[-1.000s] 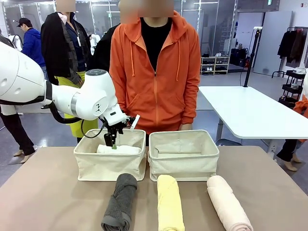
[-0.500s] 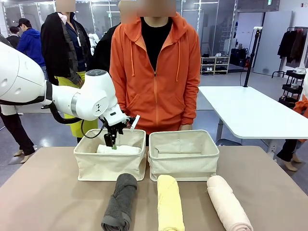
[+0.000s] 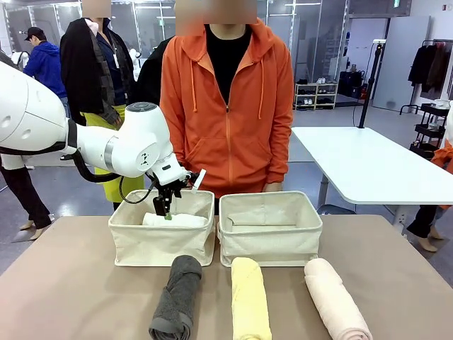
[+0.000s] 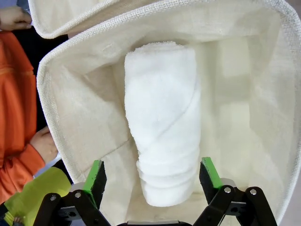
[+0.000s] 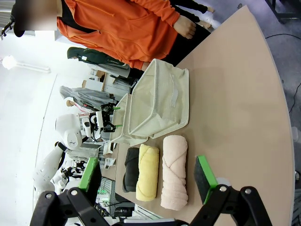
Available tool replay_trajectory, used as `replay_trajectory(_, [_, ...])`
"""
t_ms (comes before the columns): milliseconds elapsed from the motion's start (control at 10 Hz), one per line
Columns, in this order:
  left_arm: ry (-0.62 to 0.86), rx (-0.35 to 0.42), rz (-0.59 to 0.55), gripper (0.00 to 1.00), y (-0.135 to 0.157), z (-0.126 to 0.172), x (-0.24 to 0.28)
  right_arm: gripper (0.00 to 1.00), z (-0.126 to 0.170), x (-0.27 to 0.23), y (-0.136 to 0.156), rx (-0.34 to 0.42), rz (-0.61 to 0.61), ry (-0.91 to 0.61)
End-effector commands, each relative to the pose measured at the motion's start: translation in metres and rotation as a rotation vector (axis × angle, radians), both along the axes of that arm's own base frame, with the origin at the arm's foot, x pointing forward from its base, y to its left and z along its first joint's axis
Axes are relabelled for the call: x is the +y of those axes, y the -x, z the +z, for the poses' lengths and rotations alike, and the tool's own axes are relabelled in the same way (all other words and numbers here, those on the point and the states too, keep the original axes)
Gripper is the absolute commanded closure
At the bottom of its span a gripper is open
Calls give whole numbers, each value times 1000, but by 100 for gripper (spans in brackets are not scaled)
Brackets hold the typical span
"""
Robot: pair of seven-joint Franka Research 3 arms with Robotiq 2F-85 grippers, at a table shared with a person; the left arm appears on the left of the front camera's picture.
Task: Divide the towels into two baskets.
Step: Pick up one hotel-folded towel from the bottom of the table and place it in the Fabric basket indicated by the person.
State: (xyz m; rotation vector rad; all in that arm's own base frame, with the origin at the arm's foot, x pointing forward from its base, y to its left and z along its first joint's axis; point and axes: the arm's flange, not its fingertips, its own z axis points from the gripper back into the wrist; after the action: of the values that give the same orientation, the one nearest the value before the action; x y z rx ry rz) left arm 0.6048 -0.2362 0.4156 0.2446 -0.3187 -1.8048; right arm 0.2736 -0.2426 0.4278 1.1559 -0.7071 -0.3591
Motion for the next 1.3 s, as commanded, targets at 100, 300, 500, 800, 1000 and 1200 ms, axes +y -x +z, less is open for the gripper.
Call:
replay_trajectory(100, [102, 108, 88, 0, 3, 37, 6, 0, 3, 0, 3, -12, -2, -12])
replay_trajectory(300, [197, 203, 175, 0, 19, 68, 21, 0, 3, 0, 3, -12, -2, -12])
replay_trajectory(500, [274, 426, 246, 0, 43, 93, 45, 0, 3, 0, 3, -12, -2, -12])
replay_trajectory(800, [521, 662, 311, 0, 99, 119, 108, 0, 3, 0, 3, -12, -2, -12])
replay_trajectory(1000, [695, 741, 419, 0, 143, 120, 176, 0, 3, 0, 3, -12, -2, -12])
replay_trajectory(1200, [826, 762, 587, 0, 178, 109, 232, 0, 3, 0, 3, -12, -2, -12])
